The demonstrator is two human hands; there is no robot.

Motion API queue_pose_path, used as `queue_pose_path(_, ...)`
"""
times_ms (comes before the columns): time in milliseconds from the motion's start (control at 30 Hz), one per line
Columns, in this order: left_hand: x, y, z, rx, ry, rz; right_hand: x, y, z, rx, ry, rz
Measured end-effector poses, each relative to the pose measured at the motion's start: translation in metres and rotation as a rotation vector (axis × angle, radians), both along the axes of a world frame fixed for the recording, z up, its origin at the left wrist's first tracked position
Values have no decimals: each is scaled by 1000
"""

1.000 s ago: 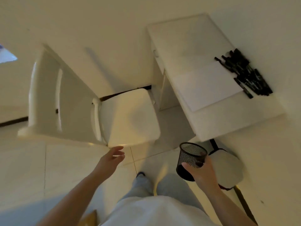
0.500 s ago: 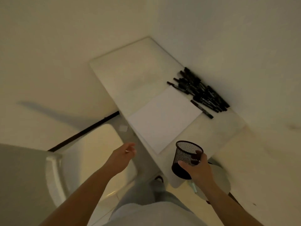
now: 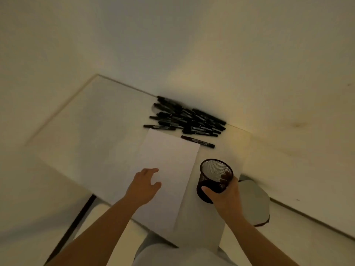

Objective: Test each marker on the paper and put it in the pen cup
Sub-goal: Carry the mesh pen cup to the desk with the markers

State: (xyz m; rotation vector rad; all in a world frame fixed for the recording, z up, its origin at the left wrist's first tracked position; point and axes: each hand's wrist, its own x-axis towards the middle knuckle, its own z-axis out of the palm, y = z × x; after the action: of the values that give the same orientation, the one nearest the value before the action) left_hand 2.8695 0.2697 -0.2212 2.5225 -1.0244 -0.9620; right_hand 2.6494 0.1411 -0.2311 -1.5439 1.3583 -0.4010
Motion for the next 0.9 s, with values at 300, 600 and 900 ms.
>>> queue_pose_path(300,56,-93,-51,8,-306,-678,56,-5,-16,-84,91,-363)
queue_pose_path(600,93,-117,-69,-129,-352,-979,89,-5,-33,-220,153,-538)
queue_pose_path(900,98,-119,-77,-289,-375,-1020,94,-16,-55,-294,63,-585)
